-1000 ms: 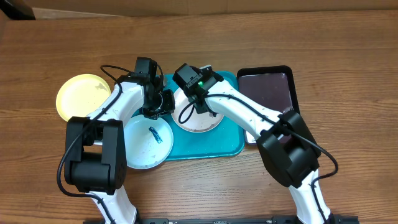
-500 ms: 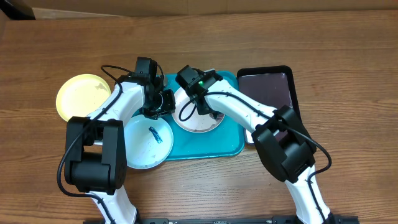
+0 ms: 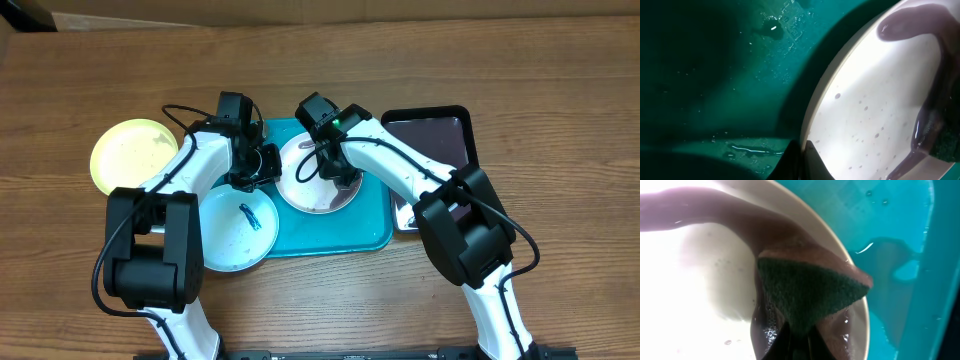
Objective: Clean dirty plates on tray and stack at the side
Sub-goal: 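Scrub the white plate's surface with the sponge in the right gripper, then dip the sponge into the black tray's water with the right gripper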
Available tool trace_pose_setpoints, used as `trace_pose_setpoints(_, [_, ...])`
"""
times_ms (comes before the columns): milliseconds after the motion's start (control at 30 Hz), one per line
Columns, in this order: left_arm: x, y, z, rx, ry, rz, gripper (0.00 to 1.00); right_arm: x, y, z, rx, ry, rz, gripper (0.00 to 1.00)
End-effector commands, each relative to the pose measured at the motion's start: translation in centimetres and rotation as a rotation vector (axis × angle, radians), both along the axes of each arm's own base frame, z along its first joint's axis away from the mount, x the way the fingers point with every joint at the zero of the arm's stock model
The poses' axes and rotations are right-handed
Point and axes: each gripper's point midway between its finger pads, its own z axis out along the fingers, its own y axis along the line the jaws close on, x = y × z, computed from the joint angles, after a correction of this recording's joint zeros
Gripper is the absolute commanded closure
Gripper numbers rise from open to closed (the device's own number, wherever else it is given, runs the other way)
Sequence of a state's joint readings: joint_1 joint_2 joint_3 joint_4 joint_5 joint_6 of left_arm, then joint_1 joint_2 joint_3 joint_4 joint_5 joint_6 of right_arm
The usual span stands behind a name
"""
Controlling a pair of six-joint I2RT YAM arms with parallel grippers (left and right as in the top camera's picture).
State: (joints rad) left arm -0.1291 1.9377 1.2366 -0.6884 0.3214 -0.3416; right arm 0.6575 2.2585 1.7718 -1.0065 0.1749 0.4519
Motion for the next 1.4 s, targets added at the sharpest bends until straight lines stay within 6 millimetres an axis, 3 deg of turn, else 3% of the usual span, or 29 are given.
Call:
trace_pose_setpoints(0, [0.4,-0.2,0.7,-0.02,-0.015,0.006,0.96,-2.4,3.0,-2.2,0.143,0.142,0.019,0.96])
trace_pose_setpoints(233, [0.4,-0.2,0.7,-0.02,-0.015,0.006,0.96,-3.9,6.2,-3.2,0.338,0.223,0.056,0.96])
trace_pose_setpoints(333, [0.4,-0.2,0.7,-0.02,-0.015,0.006,0.96,-4.6,7.8,-2.8,0.431,0.259,0.117,0.96])
trace_pose_setpoints(500, [0.4,-0.2,0.7,-0.02,-0.015,0.006,0.96,-4.1,10.3,0.1,0.627,0.282,0.216,0.96])
trace_pose_setpoints(667, [0.4,-0.2,0.7,-0.02,-0.015,0.006,0.96,-1.0,9.9,5.3,0.797,0.239,0.228,0.96])
trace_pose_setpoints(833, [0.4,-0.2,0.7,-0.02,-0.015,0.006,0.96,2.0,6.4,10.9,0.843,0.131,0.198,0.96])
trace_pose_setpoints(1000, [0.4,-0.2,0.7,-0.02,-0.015,0.006,0.96,2.4,1.5,15.0,0.813,0.055,0.207,0.96])
trace_pose_setpoints(1167, [0.4,-0.2,0.7,-0.02,-0.015,0.006,0.96,2.2,-6.3,14.5,0.605,0.063,0.068,0.96])
trace_pose_setpoints(1233, [0.4,-0.2,0.7,-0.02,-0.016,0.006,0.96,1.7,-8.3,13.9,0.568,0.097,0.036,0.96])
trace_pose_setpoints(1367, [0.5,-0.2,0.7,-0.02,-0.019,0.006,0.96,1.0,-9.1,13.2,0.577,0.138,0.023,0.96])
